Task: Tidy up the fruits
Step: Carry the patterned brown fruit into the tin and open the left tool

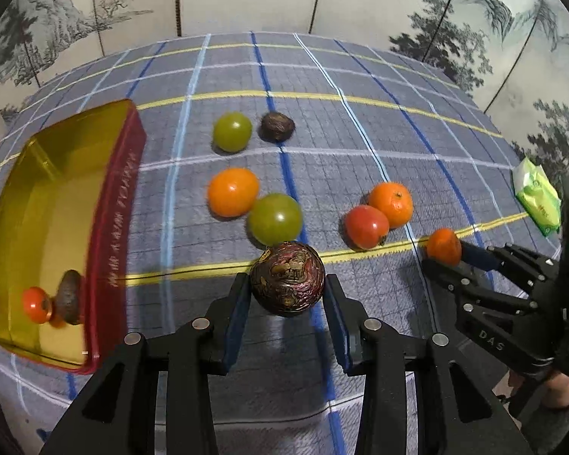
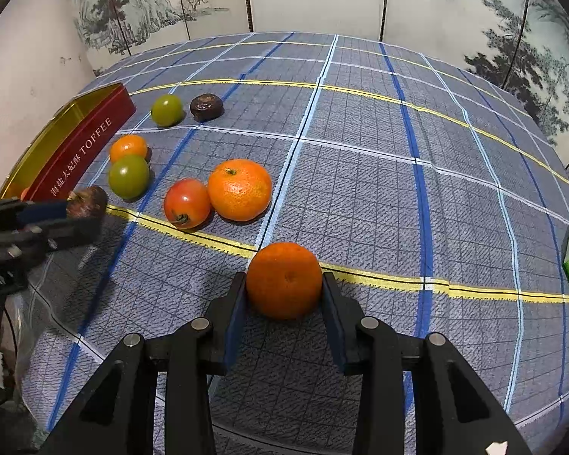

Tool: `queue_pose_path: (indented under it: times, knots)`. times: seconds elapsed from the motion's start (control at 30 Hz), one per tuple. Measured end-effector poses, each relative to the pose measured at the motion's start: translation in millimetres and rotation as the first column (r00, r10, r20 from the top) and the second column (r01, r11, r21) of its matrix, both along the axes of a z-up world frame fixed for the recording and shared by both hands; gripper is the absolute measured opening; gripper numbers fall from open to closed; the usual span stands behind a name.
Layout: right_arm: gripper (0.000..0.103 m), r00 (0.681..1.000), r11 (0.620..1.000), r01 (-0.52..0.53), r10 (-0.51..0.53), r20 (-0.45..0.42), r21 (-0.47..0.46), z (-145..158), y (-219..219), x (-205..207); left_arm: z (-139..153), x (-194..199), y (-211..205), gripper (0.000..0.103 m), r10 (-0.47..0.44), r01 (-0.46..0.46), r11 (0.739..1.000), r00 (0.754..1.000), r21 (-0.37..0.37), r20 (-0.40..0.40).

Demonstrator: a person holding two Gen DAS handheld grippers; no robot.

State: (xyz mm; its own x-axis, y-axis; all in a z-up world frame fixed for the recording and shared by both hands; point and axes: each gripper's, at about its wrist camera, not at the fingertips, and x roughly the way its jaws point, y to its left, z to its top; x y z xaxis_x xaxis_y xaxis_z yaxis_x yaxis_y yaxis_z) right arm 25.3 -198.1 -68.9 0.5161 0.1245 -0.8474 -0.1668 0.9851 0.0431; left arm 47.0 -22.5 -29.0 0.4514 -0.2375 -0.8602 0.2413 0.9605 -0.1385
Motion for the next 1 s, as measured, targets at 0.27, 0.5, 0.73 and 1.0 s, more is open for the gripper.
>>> queue_pose_path:
  times: [0.27,0.5,0.73,1.0]
  knots:
    - [0.035,1.0,1.0,0.001,-0.001,-0.001,-0.008,0,1,0,23,-1,31,0.04,0.054,-0.054,0.999,0.998,-0.002,0.044]
    - [0.035,1.0,1.0,0.003,-0.003,0.0,-0.009,0,1,1,38,7,78,0.04,0.153,-0.154,0.988,0.985,0.01,0.079]
    - [0.035,1.0,1.0,0.007,-0.007,0.001,-0.009,0,1,0,42,27,141,0.04,0.289,-0.295,0.955,0.952,0.044,0.103]
    - [0.035,1.0,1.0,0.007,-0.007,0.001,-0.009,0,1,1,22,40,189,0.04,0.388,-0.393,0.916,0.919,0.08,0.071]
